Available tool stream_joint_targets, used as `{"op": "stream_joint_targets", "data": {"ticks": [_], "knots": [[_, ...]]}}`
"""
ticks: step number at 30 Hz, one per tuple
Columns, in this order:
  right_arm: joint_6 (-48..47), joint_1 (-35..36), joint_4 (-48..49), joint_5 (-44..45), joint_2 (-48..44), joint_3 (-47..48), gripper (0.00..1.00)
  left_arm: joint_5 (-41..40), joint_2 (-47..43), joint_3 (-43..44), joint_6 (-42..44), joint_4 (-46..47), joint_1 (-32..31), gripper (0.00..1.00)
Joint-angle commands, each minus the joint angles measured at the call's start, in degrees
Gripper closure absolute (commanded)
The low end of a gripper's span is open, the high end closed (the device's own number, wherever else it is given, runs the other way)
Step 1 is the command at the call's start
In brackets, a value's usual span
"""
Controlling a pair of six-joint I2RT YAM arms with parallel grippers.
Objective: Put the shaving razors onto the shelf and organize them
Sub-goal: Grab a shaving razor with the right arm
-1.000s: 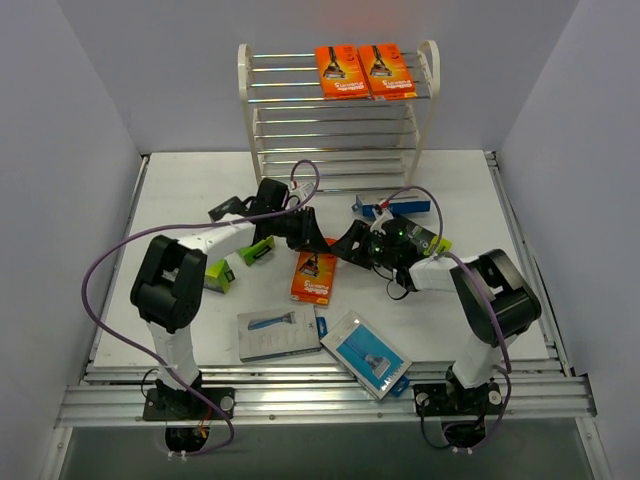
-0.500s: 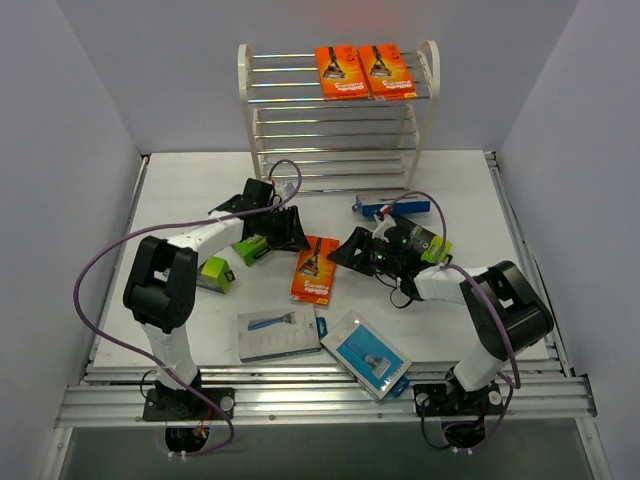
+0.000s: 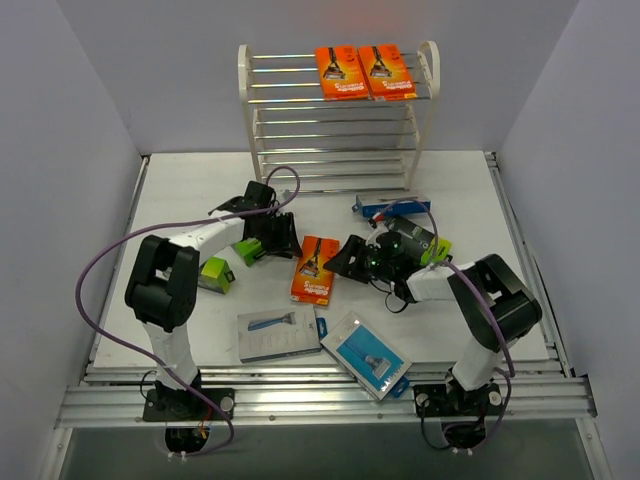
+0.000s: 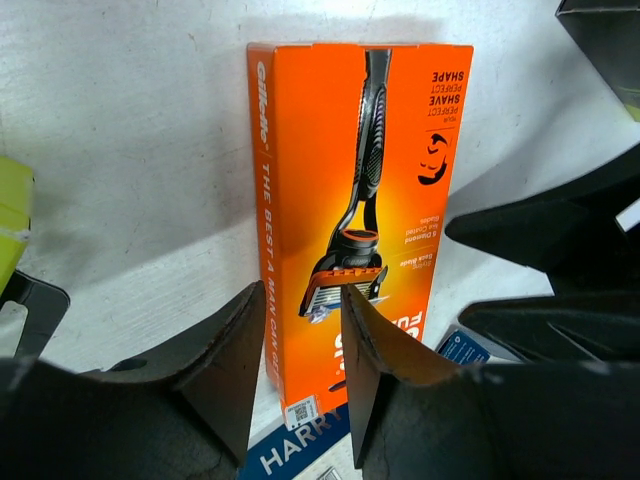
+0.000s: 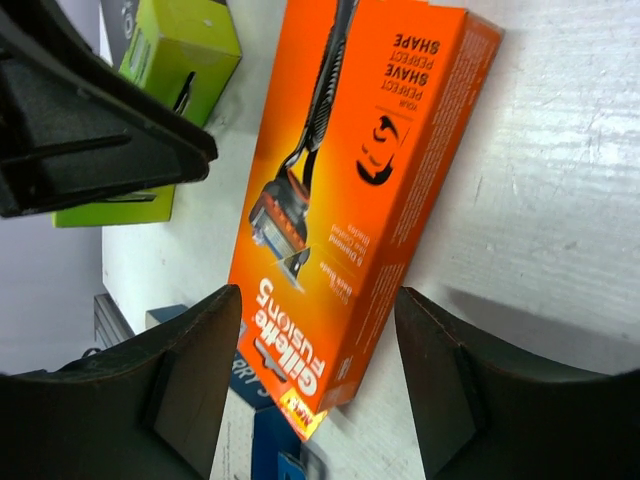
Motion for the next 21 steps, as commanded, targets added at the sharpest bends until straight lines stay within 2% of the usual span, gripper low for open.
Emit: {"op": "stream_joint_targets", "data": {"ticks": [1,8,21], "knots": [[0.48,-0.32,1.40,1.14,2.16,3.77,0.42,-0.46,-0.40,1.71,0.80,-1.24,0.04,0.56],[0.92,-1.90,2.28,0.36,7.96,8.42,0.42,-1.69,-2.86,1.09,1.06,-1.24,0.04,0.55],[0.39,-1.38,0.78,-3.42,20.88,24.07,0.42,-2.31,-7.08,0.92,1.41,-0.98,0.57,0.54]]}}
